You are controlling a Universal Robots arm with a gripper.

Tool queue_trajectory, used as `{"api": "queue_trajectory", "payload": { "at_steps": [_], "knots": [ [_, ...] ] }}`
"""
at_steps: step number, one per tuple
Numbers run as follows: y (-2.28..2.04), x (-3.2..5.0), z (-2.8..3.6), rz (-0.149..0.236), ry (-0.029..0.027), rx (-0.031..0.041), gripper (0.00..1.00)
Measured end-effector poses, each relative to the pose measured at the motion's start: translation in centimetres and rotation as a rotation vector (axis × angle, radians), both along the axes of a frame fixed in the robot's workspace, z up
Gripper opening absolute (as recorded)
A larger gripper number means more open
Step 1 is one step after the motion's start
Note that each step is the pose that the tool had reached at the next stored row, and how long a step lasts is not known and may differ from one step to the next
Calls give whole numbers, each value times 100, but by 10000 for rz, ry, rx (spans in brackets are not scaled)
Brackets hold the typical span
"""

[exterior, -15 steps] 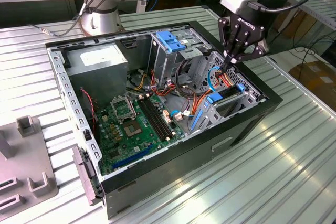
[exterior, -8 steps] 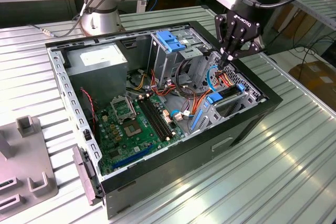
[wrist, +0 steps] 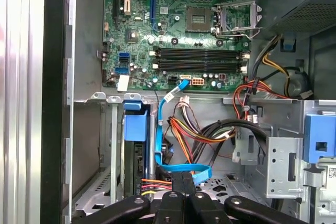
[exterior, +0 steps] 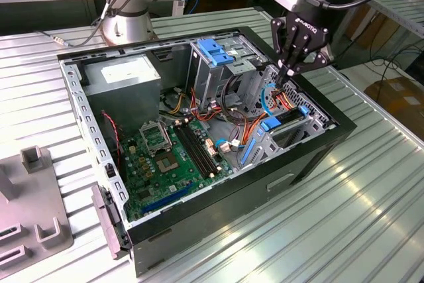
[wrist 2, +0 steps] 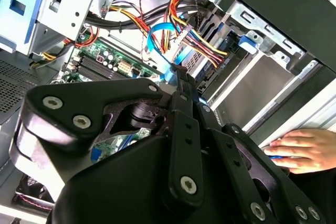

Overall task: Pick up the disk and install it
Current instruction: 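Insert the second disk wire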

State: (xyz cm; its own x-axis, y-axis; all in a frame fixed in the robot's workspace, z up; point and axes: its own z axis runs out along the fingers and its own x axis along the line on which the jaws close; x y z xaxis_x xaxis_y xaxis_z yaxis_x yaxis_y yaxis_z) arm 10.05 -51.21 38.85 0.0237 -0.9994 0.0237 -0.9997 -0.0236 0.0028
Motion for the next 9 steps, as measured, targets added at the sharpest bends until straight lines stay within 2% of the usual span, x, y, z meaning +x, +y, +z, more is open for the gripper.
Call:
{"api": "queue_trajectory", "payload": {
  "at_steps": [9],
  "knots": [
    [0, 1, 0, 1, -8, -2, 11]
  ]
}}
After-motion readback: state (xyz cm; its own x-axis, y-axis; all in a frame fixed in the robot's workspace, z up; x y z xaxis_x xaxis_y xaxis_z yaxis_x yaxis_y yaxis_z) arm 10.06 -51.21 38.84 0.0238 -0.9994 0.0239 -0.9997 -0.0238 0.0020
